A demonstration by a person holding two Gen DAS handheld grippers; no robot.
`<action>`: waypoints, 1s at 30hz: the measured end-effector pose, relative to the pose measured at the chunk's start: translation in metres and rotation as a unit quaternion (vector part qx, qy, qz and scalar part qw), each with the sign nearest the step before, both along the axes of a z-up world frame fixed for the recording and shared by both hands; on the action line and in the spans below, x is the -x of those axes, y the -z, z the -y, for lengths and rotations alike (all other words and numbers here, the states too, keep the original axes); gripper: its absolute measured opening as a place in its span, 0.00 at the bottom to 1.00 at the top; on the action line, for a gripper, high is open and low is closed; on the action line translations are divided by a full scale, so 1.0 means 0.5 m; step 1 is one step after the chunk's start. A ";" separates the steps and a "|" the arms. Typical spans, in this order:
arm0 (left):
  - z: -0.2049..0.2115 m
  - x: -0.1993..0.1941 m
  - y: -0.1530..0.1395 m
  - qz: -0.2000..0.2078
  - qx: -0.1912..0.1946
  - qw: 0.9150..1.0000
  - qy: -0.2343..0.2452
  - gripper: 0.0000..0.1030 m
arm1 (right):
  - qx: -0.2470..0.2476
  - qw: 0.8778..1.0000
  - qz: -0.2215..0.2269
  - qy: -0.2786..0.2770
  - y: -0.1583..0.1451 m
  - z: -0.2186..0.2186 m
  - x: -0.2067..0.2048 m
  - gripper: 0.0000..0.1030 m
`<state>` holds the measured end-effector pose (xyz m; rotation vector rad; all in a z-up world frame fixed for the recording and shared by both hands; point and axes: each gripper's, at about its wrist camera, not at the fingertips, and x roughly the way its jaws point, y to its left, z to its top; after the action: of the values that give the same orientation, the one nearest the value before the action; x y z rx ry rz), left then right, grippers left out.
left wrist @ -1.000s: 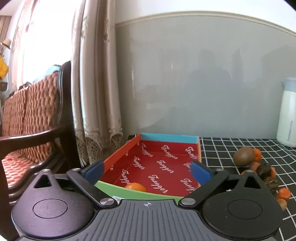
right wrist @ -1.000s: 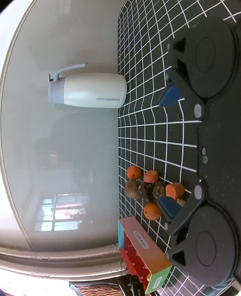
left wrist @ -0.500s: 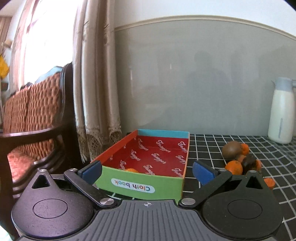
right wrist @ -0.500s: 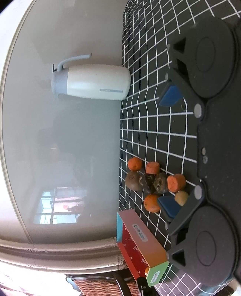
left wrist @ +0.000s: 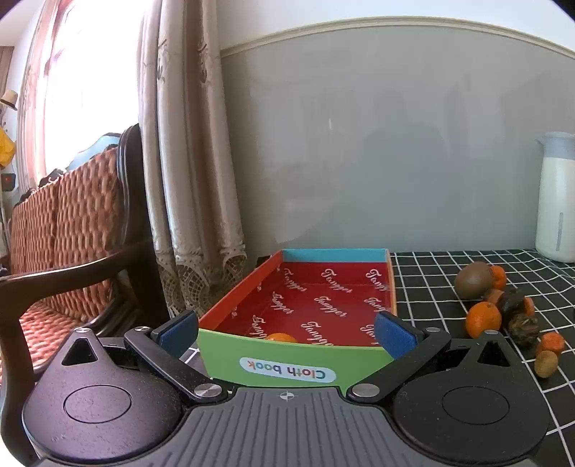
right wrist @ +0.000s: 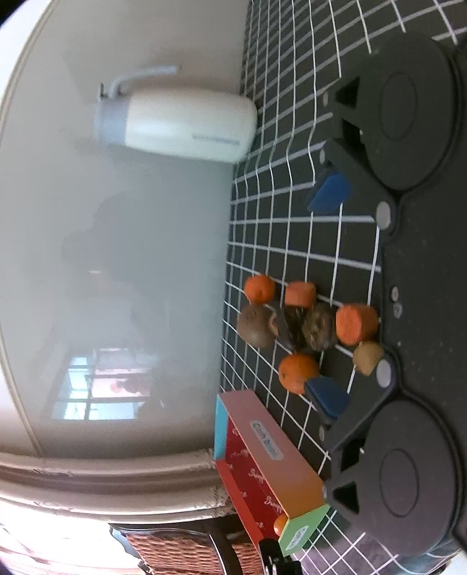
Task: Organize fruits
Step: 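Withdraw the open left gripper from the box, then reach the right gripper to a dark dried fruit and grasp it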
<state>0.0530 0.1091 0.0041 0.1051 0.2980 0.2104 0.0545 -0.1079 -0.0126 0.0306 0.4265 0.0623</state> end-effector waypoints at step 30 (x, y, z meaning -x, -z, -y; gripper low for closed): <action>-0.121 -0.019 0.025 -0.030 0.017 0.998 -0.052 1.00 | 0.011 0.994 -0.113 -0.003 0.063 -0.071 -0.166 0.42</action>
<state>0.0624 0.1694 -0.0082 0.0632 0.3677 0.3051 0.1375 -0.0725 -0.0443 0.0151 0.6534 0.0607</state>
